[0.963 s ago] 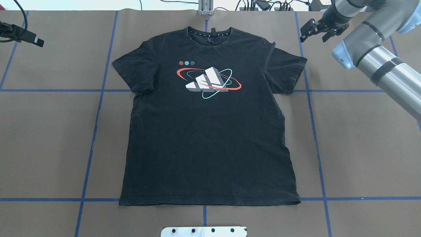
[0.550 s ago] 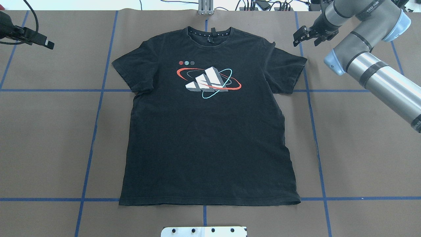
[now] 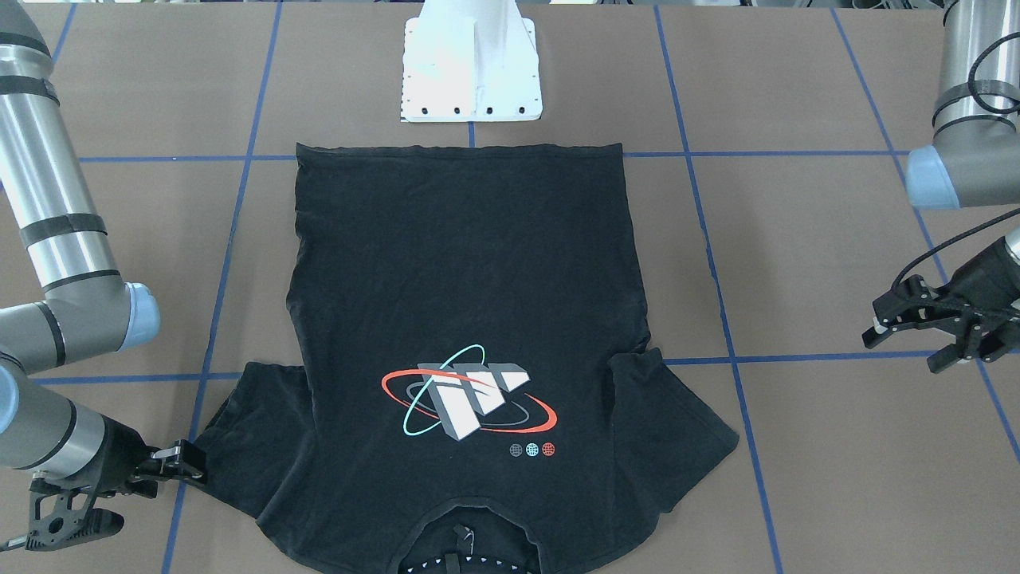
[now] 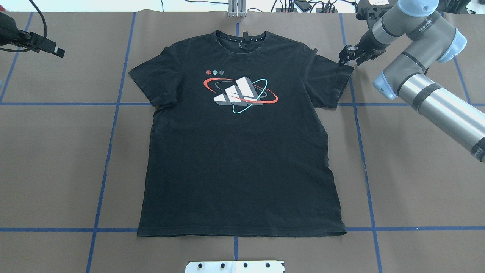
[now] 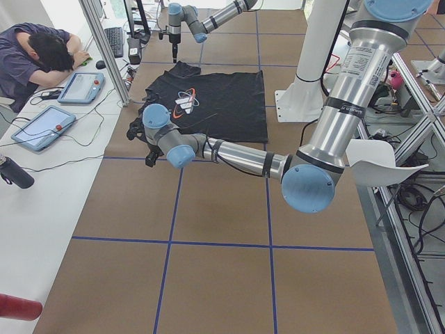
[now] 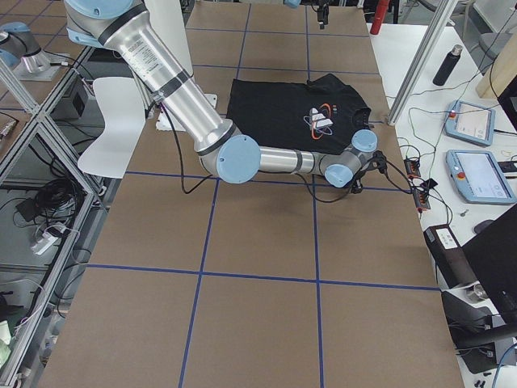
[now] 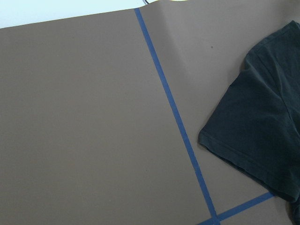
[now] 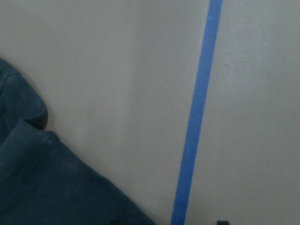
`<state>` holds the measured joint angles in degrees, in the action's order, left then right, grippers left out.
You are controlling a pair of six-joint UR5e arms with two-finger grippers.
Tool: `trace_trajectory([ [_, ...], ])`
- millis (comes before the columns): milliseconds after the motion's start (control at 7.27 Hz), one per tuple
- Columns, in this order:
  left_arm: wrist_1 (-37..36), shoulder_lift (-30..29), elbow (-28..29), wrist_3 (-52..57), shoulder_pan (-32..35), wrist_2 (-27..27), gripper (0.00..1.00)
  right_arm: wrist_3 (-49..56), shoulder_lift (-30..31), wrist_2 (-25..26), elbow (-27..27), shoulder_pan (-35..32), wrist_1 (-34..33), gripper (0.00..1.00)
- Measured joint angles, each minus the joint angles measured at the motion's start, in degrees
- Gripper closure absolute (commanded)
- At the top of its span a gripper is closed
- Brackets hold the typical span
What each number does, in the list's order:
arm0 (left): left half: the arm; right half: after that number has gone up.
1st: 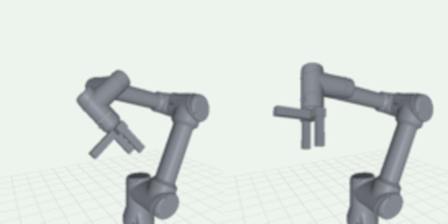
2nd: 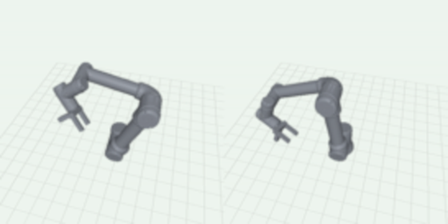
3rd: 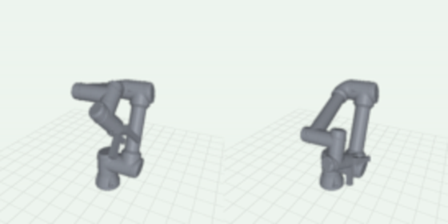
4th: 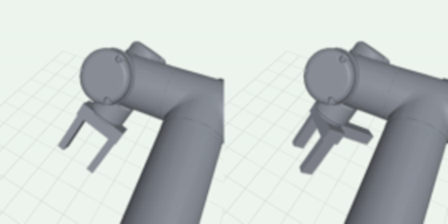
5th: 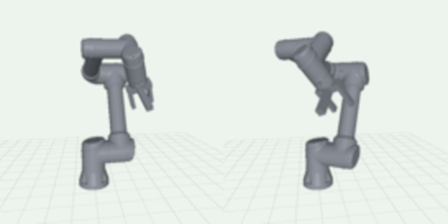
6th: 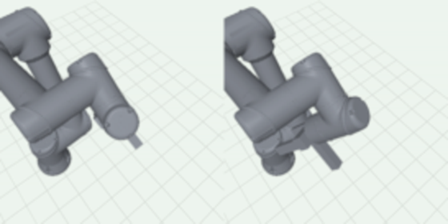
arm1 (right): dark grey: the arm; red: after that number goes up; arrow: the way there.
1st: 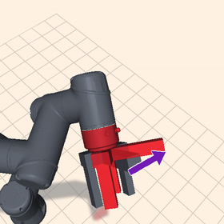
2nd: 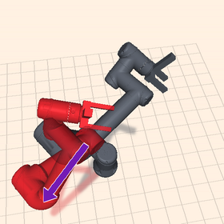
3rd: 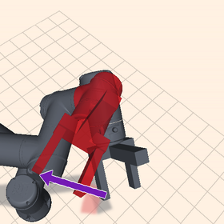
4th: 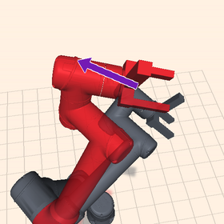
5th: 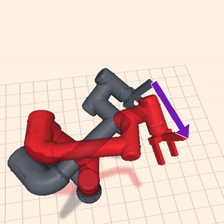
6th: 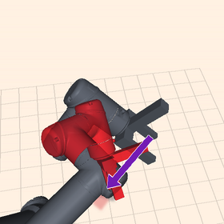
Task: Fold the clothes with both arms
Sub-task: 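Move the right gripper to the black shirt's shoulder nearest it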
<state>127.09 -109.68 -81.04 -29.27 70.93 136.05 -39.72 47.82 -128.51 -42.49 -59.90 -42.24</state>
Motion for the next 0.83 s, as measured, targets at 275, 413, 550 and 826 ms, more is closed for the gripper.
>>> trace_trajectory([
  [275, 0.0, -0.01, 0.01, 0.0, 0.0, 0.0, 0.0, -0.06, 0.57, -0.06, -0.25, 0.07, 1.02, 0.41],
  [413, 0.0, 0.01, 0.04, 0.0, 0.0, 0.0, 0.0, -0.08, 1.04, -0.07, -0.38, 0.09, 1.79, 0.53],
  [550, 0.0, 0.04, 0.06, 0.0, -0.03, 0.0, 0.0, -0.11, 1.32, -0.12, -0.56, 0.07, 2.24, 0.63],
  [826, 0.0, 0.07, 0.09, 0.0, -0.08, 0.0, 0.0, -0.17, 1.61, -0.42, -1.34, 0.05, 2.46, 0.85],
])
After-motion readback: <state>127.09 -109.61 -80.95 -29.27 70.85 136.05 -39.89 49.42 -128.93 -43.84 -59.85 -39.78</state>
